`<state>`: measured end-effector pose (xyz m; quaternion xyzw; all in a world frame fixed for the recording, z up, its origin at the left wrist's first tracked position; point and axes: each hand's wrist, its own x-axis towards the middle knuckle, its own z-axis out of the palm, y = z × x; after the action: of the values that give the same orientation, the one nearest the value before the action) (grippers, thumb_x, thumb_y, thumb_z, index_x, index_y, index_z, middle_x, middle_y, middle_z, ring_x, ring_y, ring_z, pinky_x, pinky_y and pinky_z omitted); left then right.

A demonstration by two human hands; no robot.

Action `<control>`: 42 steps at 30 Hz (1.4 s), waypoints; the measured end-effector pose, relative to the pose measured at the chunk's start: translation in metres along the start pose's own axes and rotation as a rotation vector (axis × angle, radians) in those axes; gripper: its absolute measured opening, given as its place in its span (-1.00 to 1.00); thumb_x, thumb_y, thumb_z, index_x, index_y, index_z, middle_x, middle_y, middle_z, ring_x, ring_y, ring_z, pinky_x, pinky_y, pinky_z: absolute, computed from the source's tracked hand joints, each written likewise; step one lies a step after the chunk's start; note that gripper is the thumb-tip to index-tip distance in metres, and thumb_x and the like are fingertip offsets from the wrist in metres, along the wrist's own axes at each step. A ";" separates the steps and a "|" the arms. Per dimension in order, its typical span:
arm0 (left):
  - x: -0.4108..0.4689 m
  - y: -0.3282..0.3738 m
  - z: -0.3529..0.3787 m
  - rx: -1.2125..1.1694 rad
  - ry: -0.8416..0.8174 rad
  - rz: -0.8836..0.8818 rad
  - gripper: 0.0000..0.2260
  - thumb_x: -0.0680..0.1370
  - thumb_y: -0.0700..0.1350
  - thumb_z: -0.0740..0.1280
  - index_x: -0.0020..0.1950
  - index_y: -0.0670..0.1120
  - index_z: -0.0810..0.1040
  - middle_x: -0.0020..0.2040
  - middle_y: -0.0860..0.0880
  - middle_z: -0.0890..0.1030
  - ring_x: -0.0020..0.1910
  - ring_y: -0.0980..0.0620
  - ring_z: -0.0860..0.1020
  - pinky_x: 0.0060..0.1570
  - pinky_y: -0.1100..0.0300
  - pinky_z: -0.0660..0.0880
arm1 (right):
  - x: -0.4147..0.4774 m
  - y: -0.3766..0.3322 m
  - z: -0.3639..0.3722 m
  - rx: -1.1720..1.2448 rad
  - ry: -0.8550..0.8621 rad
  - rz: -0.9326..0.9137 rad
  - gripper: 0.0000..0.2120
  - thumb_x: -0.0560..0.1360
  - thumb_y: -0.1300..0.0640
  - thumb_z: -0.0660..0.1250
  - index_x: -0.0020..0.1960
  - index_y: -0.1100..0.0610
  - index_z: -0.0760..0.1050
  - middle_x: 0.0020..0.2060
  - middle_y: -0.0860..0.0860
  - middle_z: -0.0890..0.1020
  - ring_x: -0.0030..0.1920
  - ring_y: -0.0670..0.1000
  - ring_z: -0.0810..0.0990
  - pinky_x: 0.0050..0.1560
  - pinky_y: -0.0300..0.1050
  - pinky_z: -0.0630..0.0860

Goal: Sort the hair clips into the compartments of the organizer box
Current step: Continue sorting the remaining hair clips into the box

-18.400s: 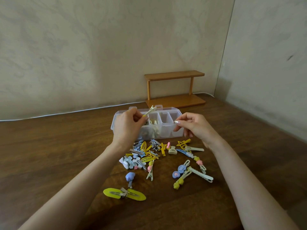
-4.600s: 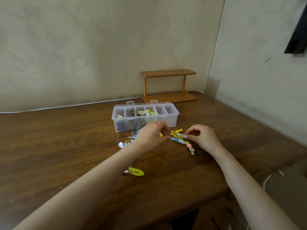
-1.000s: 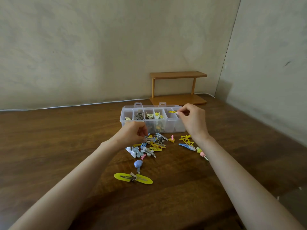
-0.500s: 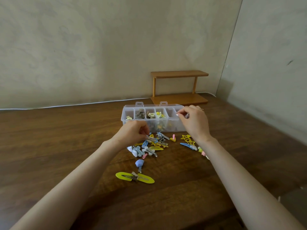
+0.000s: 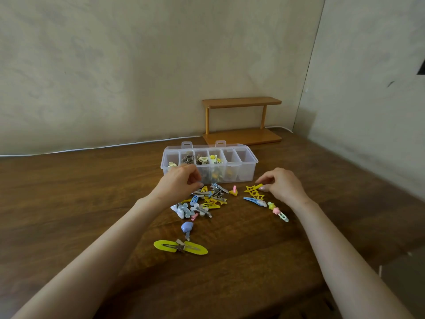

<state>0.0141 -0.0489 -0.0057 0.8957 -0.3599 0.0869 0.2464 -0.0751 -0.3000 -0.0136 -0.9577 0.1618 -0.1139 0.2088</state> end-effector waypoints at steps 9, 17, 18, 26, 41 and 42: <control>-0.001 0.003 0.002 -0.050 0.004 0.041 -0.93 0.50 -0.14 0.36 -0.05 -0.10 0.53 -0.11 0.02 0.54 -0.16 0.11 0.51 -0.18 0.39 0.43 | -0.004 0.001 -0.007 0.313 0.029 -0.015 -0.92 0.44 0.10 0.44 -0.08 0.07 0.63 -0.15 -0.07 0.62 -0.03 -0.10 0.53 -0.05 -0.18 0.39; -0.002 0.005 0.002 -0.059 0.012 0.056 -0.92 0.50 -0.14 0.35 -0.03 -0.11 0.54 -0.10 0.01 0.55 -0.13 0.09 0.53 -0.11 0.31 0.48 | 0.006 -0.027 -0.016 0.530 0.203 -0.090 -0.99 0.46 0.16 0.39 -0.13 0.10 0.58 -0.28 -0.03 0.64 -0.22 -0.11 0.57 -0.23 -0.26 0.43; -0.002 0.005 0.002 -0.063 0.012 0.054 -0.92 0.50 -0.14 0.35 -0.03 -0.11 0.54 -0.10 0.02 0.55 -0.13 0.09 0.53 -0.10 0.30 0.49 | 0.010 -0.032 -0.014 0.465 0.256 -0.081 -0.96 0.46 0.13 0.38 -0.13 0.09 0.57 -0.28 -0.05 0.62 -0.24 -0.12 0.55 -0.27 -0.25 0.41; -0.002 0.005 0.001 -0.072 0.008 0.046 -0.93 0.50 -0.14 0.35 -0.05 -0.09 0.53 -0.10 0.02 0.56 -0.12 0.09 0.55 -0.07 0.26 0.53 | 0.033 -0.063 -0.001 0.027 0.339 -0.099 -0.84 0.49 -0.05 0.35 -0.10 0.05 0.53 -0.21 -0.09 0.53 -0.19 -0.09 0.48 -0.25 -0.16 0.40; 0.017 0.065 0.037 0.038 -0.115 0.223 -0.83 0.52 -0.08 0.32 0.09 -0.08 0.52 0.07 -0.04 0.54 -0.01 0.05 0.52 0.00 0.10 0.53 | -0.002 0.006 -0.003 0.189 0.324 -0.034 -0.84 0.53 -0.01 0.31 -0.04 0.05 0.59 -0.19 -0.08 0.60 -0.16 -0.12 0.51 -0.36 -0.29 0.28; 0.022 0.072 0.041 0.053 -0.122 0.226 -0.81 0.52 -0.07 0.31 0.11 -0.09 0.51 0.09 -0.04 0.52 0.02 0.03 0.52 0.01 0.08 0.52 | -0.003 0.008 -0.001 0.202 0.321 -0.026 -0.84 0.52 -0.02 0.31 -0.05 0.05 0.59 -0.20 -0.08 0.60 -0.16 -0.12 0.51 -0.35 -0.29 0.28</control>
<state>-0.0204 -0.1278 -0.0061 0.8592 -0.4705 0.0688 0.1890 -0.0804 -0.3059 -0.0169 -0.9034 0.1684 -0.2836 0.2741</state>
